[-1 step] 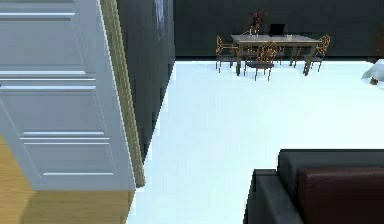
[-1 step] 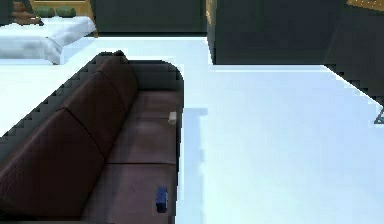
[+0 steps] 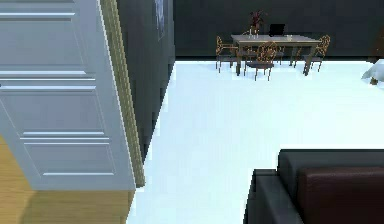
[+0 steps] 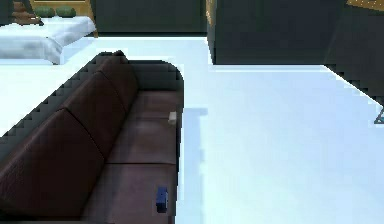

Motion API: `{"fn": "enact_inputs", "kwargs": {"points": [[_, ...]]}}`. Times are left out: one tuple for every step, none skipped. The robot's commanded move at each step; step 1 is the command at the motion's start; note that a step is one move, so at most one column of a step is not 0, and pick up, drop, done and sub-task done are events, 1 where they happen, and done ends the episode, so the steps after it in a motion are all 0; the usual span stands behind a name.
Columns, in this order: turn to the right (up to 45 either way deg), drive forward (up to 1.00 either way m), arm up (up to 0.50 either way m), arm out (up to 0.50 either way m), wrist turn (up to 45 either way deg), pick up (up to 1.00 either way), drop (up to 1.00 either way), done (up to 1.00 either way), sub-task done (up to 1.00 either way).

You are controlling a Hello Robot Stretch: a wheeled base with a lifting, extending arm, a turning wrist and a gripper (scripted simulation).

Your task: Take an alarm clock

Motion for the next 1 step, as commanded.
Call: {"fn": "enact_inputs", "kwargs": {"points": [[0.0, 0.00, 0.00, 0.38, 0.0, 0.00, 0.00, 0.00, 0.00]]}}
